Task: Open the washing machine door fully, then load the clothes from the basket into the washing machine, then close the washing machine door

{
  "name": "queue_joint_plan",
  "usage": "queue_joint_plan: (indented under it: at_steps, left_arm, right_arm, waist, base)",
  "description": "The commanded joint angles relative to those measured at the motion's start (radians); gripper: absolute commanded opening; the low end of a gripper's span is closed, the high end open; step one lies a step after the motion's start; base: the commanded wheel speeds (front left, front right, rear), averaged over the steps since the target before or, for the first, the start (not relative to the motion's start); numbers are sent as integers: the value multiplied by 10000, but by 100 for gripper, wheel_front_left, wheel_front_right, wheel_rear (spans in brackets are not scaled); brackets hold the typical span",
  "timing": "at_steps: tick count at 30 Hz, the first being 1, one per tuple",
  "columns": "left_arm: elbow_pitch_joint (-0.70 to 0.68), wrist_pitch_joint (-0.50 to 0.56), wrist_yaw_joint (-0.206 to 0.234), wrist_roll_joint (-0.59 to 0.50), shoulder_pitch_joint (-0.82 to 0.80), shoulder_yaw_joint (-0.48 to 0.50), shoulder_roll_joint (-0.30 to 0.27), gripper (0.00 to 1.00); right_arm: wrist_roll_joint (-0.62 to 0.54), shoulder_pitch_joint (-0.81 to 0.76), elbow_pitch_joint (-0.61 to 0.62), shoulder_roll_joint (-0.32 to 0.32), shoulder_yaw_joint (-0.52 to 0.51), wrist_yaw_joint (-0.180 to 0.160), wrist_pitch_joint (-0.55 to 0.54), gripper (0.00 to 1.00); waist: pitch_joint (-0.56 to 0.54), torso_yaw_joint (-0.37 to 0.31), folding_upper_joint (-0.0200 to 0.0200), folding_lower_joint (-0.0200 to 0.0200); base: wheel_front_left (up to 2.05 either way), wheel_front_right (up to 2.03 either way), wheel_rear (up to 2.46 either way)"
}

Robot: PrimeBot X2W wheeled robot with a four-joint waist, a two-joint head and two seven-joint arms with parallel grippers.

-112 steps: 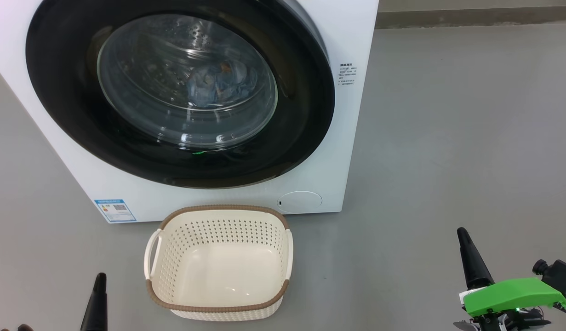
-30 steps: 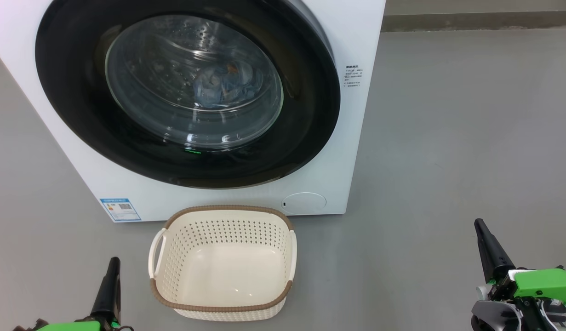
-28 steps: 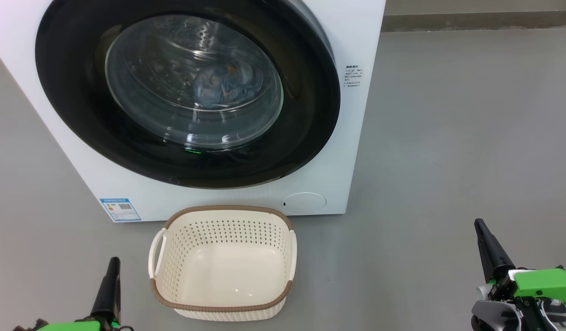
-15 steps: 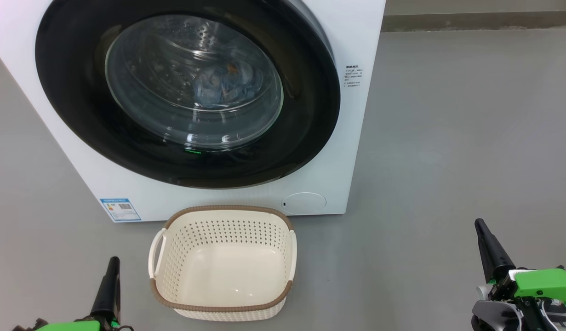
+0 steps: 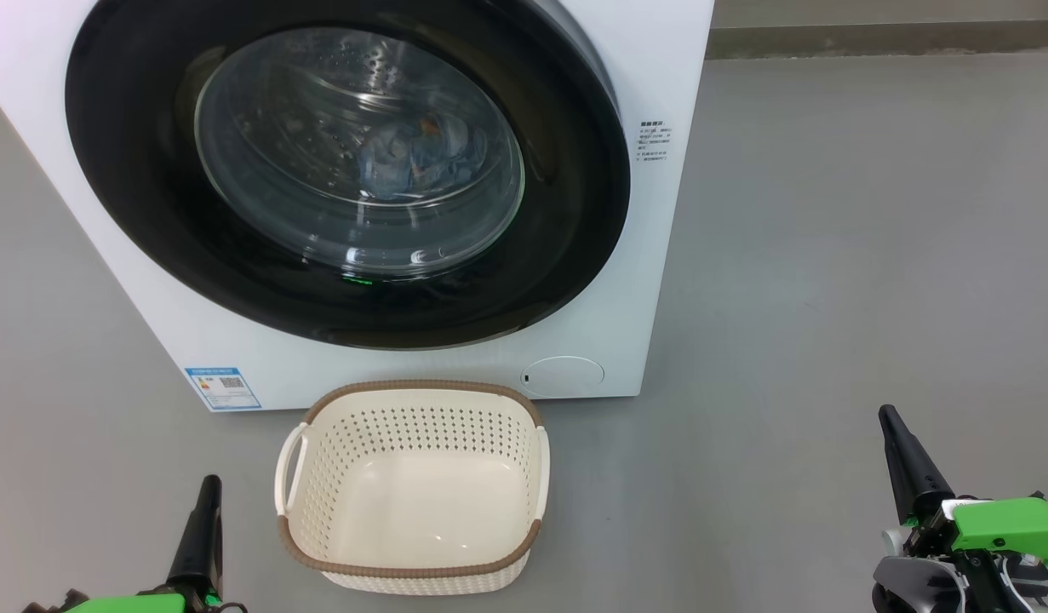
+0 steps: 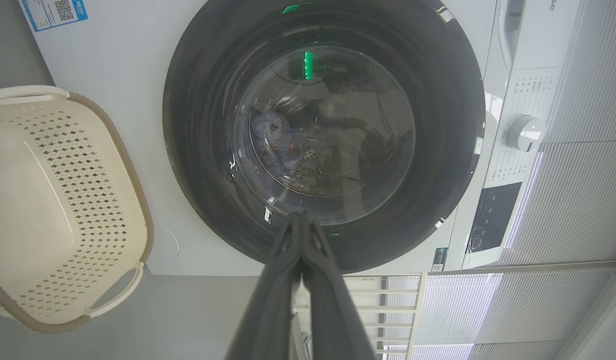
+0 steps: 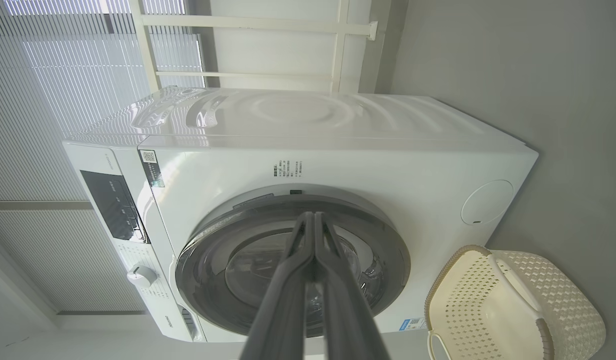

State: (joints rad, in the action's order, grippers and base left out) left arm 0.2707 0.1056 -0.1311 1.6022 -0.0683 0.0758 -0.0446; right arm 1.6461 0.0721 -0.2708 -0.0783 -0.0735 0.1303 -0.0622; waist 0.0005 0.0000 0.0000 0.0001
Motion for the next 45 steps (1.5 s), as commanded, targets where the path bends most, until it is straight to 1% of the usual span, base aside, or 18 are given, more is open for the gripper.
queue_joint_plan:
  at_steps: [1,45]
  left_arm:
    - [-183,42,4,99,-468,339,-98,0]
    - [-193,55,4,85,-466,356,-86,0]
  right_arm:
    - [67,383,237,-105,118,4,-92,0]
    - [-20,391,228,-30,15,4,-175,0]
  waist:
    - [0,0,0,-1]
    - [0,0,0,-1]
  base:
    - [0,0,0]
    - [0,0,0]
